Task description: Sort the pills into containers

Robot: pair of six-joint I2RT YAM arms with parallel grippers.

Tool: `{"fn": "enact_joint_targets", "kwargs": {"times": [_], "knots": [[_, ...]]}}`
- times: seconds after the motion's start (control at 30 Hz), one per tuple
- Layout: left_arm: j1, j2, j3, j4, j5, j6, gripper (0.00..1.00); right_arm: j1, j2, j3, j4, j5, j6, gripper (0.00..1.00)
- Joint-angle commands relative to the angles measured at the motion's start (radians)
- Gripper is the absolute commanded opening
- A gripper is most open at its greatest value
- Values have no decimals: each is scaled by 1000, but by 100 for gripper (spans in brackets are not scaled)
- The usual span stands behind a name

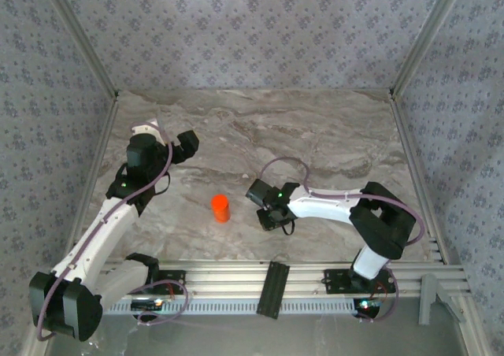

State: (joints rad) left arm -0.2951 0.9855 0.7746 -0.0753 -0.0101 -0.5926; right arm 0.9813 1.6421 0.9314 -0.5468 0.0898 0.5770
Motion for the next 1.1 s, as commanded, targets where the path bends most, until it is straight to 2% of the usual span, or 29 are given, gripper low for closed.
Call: {"fn": "enact_joint_targets", "kwargs": {"times": [0.0, 0.1, 0.2, 0.37, 0.53, 0.77, 1.07], "knots": [[-4, -4, 29, 9, 39, -54, 99, -30, -98, 1, -35, -6, -43, 26], [-11, 2, 74, 4, 95, -131, 99, -96, -206, 21, -13, -58, -112, 26], [-48, 29, 129, 9, 146, -212, 100, -179, -303, 45, 37, -166, -185, 26], [-204, 110, 221, 31, 168, -287, 99, -323, -379, 72, 127, -391, -257, 26], [-333, 194, 270, 89, 179, -364, 100, -376, -390, 88, 183, -488, -312, 25], [-433, 253, 284, 156, 186, -436, 99, -405, -412, 57, 265, -553, -320, 25], [-481, 291, 254, 253, 206, -538, 98, -416, -409, 37, 294, -544, -292, 25]]}}
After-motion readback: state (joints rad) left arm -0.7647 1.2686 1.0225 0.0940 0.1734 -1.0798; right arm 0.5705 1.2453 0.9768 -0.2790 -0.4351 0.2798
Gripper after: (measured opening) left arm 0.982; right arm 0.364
